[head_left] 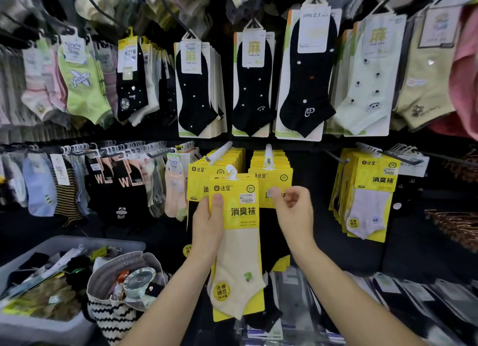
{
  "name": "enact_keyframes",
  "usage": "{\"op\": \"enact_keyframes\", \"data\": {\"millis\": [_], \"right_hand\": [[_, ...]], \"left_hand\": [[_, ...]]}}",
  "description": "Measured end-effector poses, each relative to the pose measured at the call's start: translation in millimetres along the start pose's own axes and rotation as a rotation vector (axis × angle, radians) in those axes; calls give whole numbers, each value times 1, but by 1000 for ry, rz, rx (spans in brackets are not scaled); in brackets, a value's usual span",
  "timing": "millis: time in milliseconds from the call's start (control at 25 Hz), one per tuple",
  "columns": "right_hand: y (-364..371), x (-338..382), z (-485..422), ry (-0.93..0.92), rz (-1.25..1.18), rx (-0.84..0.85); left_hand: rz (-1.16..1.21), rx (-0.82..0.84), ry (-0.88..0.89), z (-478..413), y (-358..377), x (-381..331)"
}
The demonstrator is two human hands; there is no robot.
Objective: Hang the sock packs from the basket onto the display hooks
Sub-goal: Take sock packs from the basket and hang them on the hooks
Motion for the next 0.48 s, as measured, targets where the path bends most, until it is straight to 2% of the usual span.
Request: {"op": "enact_keyframes", "data": {"millis": [120,280,480], "right_hand": [[21,7,7,16,-1,176],[6,3,-2,84,-80,137],[-14,-1,-19,124,-178,56]], "left_hand": [[38,36,-7,5,21,-4],[95,58,-61,6,36,1],[44,-38,-28,1,17,9]]}}
Point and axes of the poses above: each hand's wrist, its own z-axis away from the middle knuckle, its own y-axis out of the palm, x = y × z, the point moved 9 cm from there along -z, towards the middle knuckle, and after that the axes turned 7 degrees about -z, right-handed, at the moved point
